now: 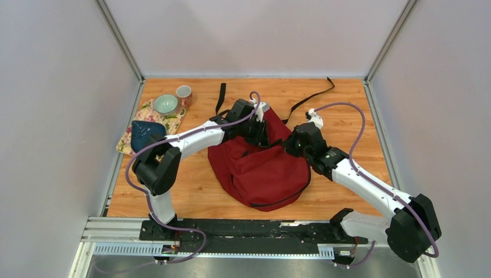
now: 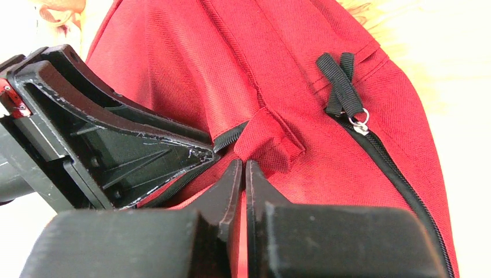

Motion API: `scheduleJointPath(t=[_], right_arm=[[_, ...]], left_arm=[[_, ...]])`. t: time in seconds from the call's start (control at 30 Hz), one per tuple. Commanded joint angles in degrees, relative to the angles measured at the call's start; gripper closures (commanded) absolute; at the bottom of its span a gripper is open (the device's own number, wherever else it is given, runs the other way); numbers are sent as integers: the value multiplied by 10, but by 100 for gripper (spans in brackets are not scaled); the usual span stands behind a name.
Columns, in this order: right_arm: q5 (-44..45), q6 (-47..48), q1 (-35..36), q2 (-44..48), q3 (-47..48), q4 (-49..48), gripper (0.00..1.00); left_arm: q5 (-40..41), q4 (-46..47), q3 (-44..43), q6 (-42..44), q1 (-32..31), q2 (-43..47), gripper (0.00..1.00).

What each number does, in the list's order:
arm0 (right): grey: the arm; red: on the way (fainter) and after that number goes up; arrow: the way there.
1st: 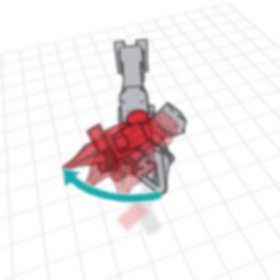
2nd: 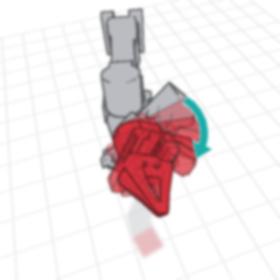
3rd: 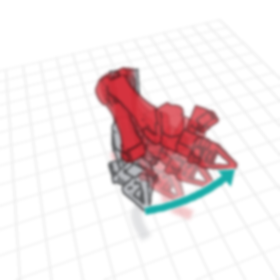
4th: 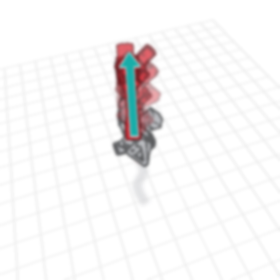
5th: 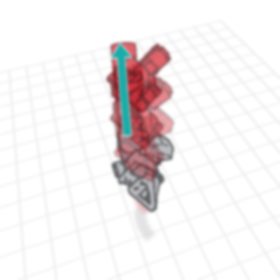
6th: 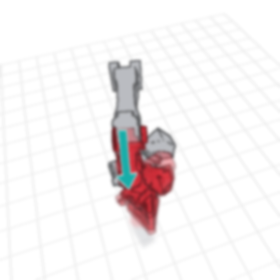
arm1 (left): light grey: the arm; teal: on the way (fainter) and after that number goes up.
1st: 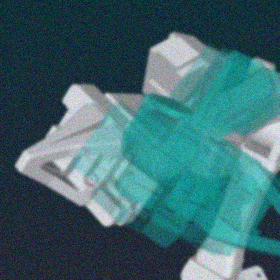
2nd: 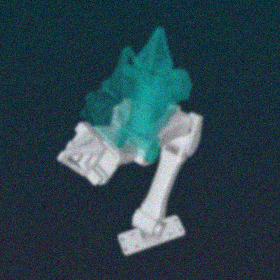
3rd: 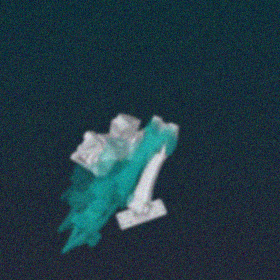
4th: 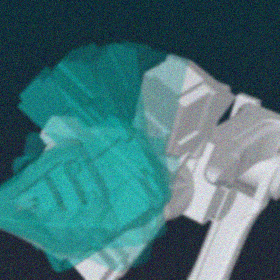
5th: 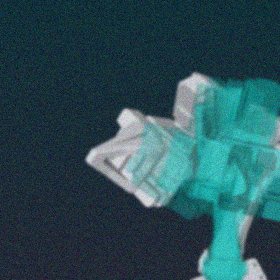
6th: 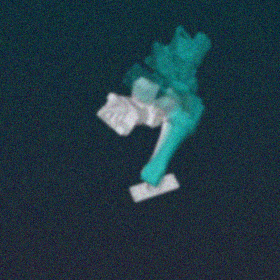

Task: Pack the student bag
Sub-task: Zip the student bag at the center of the board.

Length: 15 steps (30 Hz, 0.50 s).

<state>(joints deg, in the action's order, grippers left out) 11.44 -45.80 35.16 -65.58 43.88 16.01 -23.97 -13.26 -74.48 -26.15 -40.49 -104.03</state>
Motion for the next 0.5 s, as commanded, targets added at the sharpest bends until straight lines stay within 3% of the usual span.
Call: scheduleJointPath(t=[0.0,0.17,0.3,0.47], right_arm=[[4,1,0,22,9,-16,89],[6,4,-1,49,20,-6,73],[17,10,-1,58,36,-15,71],[5,32,-7,1,70,-19,74]], left_arm=[[-2,-9,-3,22,-3,26,72],[37,-15,14,35,-3,100,71],[81,-10,38,41,-3,164,69],[124,-8,82,42,-3,241,67]])
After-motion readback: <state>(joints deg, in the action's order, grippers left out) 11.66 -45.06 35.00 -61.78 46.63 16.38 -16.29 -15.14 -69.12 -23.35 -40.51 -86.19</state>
